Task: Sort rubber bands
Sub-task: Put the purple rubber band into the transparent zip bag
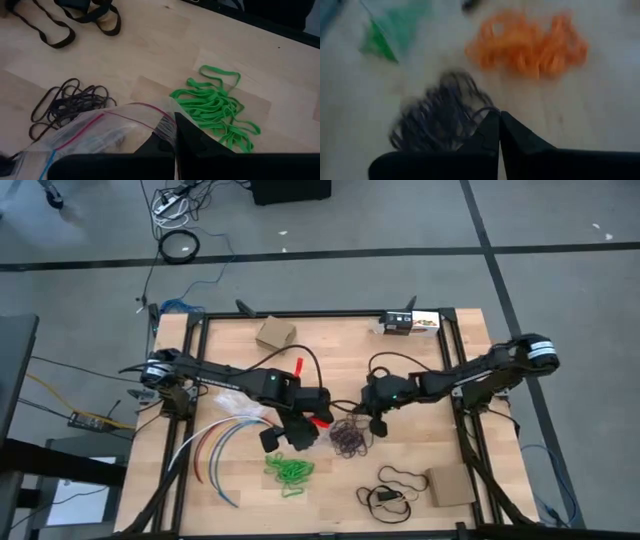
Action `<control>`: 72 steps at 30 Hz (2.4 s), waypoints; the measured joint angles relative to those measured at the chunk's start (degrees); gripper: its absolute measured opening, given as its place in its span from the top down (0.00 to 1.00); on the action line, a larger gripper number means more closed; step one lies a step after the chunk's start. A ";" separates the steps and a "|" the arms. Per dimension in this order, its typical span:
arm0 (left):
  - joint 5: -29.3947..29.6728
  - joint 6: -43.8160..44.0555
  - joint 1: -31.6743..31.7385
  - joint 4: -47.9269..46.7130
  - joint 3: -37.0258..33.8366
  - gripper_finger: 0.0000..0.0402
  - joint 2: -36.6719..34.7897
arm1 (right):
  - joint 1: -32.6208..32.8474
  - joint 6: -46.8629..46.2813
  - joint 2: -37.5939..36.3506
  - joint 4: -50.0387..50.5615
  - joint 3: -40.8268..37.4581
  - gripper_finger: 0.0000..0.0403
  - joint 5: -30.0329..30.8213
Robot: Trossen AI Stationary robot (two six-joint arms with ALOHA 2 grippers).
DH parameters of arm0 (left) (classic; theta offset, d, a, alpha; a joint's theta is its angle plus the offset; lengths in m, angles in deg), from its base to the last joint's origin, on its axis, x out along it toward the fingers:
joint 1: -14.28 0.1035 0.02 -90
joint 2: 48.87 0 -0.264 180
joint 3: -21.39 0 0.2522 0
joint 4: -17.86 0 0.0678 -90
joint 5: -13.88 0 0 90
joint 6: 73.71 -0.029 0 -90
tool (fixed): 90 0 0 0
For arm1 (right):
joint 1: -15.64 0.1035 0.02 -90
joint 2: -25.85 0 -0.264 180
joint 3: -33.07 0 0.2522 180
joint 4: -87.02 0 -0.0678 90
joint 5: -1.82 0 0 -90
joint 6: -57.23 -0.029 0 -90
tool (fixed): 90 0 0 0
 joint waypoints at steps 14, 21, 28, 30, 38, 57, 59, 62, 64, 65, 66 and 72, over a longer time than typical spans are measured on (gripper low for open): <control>0.01 0.00 0.00 1.25 0.00 1.00 1.75 | 0.68 5.00 -10.96 -17.96 4.49 1.00 4.76; -0.04 0.04 0.00 0.97 0.00 1.00 2.89 | 1.40 10.39 -10.07 5.45 14.31 1.00 16.12; 0.01 0.39 -0.01 -0.01 0.00 1.00 2.78 | 2.54 14.64 -10.27 17.94 19.29 1.00 31.23; 0.17 0.40 -0.04 -0.07 0.00 1.00 2.80 | 0.72 11.46 -10.51 19.45 19.91 1.00 26.34; 0.40 0.43 -0.04 -0.23 0.00 1.00 2.79 | -1.16 5.80 -12.75 32.89 20.01 1.00 31.49; 0.69 0.71 -0.04 0.05 0.00 1.00 2.78 | -1.60 7.93 -29.03 32.48 23.51 1.00 29.14; 0.71 0.72 -0.04 -0.06 0.00 1.00 2.78 | -2.76 3.07 -29.66 41.85 24.58 1.00 29.69; 0.75 0.74 -0.04 -0.23 0.00 1.00 2.78 | -4.82 -2.69 -29.32 47.17 25.07 1.00 22.13; 0.75 0.64 -0.04 -0.10 0.00 1.00 2.78 | -4.16 -2.59 -29.43 42.86 25.14 1.00 18.64; 0.81 0.61 -0.04 0.13 0.00 1.00 2.78 | -3.45 -2.31 -29.49 41.25 25.36 1.00 18.59; 0.91 0.58 -0.04 0.37 0.00 1.00 2.78 | -2.93 -1.88 -29.19 41.22 25.42 1.00 19.14; 1.67 0.39 -0.06 -0.36 1.47 1.00 2.76 | -3.43 -2.31 -25.90 41.36 25.05 1.00 15.51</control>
